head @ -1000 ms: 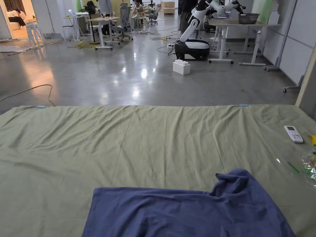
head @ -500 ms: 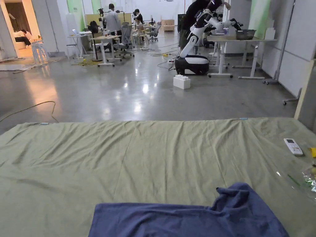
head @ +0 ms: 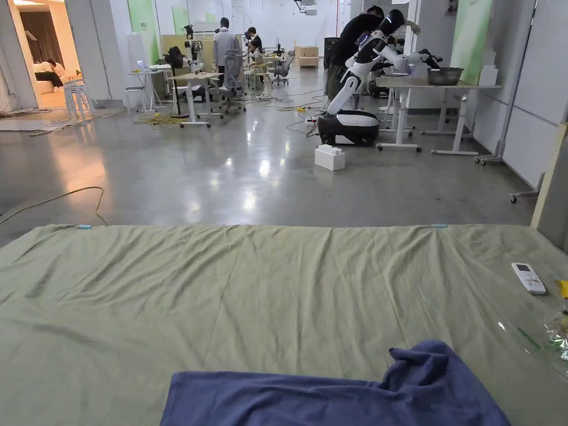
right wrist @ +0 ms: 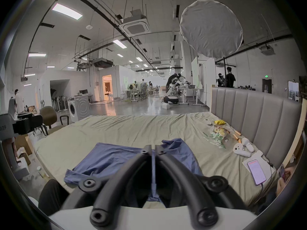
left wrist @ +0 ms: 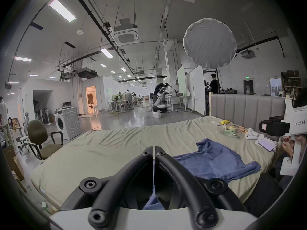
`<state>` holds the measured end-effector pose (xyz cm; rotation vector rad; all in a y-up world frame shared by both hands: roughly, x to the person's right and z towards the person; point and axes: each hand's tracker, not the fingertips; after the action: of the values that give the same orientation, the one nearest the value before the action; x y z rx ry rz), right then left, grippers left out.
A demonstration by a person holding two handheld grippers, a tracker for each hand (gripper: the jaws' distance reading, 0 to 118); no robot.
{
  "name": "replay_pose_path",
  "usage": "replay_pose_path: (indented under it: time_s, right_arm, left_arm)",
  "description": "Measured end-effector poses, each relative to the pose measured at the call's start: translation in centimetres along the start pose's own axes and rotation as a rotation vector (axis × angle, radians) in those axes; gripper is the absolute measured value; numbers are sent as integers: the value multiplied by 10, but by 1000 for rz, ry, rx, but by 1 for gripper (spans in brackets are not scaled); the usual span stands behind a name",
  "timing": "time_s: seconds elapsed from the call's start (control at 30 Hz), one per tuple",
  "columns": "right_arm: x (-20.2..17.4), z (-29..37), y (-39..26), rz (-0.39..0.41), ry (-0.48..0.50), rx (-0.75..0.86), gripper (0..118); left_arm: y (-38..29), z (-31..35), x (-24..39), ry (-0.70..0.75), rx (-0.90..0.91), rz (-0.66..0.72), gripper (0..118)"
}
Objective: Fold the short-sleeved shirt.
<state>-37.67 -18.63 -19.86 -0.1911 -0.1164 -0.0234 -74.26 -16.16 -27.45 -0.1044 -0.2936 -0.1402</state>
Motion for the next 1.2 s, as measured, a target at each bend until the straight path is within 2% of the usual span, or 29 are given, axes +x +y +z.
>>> replay_pose_path:
  time_s: [0.07,0.17,0.6,0.67,0.77,0.8,0.83,0.87,0.9,0.93,0.97,1.0,1.03,1.2]
  right_arm:
    - [1,0,2,13,-11,13,0]
    - [3,0,2,-17,-10,3,0]
    - [-1,1,6,27,-3,20,0]
    - [1,0,1,5,1,5,0]
    - [4,-2,-6,-50,12,-24,0]
    - [5,-2,-8,-54,13,-32,0]
    - [4,-1,-9,-49,12,-35,0]
    - [4,-1,-10,-42,11,-41,0]
    - [4,-1,-12,-36,9,-53,0]
    - [4,-1,-14,-35,11,-63,0]
    - [5,-1,-15,-37,12,-71,0]
    - [5,-2,-17,-41,12,-81,0]
    - [6,-2,-19,-45,13,-91,0]
    - [9,-5,-30,-70,13,-134,0]
  left_arm:
    - [1,1,0,-8,-7,-4,0]
    - [1,0,1,-32,-16,11,0]
    - [-4,1,-14,-17,-70,34,0]
    - [-9,-1,-24,-6,-116,80,0]
    - [-23,-6,-39,-49,-214,220,0]
    - [-30,-4,-43,-15,-216,242,4]
    - [-36,-6,-45,-9,-230,246,14]
    - [-43,-9,-47,-18,-264,255,34]
    - [-51,-14,-50,-4,-307,253,34]
    - [-60,-19,-53,15,-367,254,40]
    - [-70,-28,-54,19,-409,260,64]
    - [-79,-36,-56,30,-479,260,81]
    - [-90,-41,-57,44,-511,263,85]
    - [-142,-76,-64,0,-668,281,84]
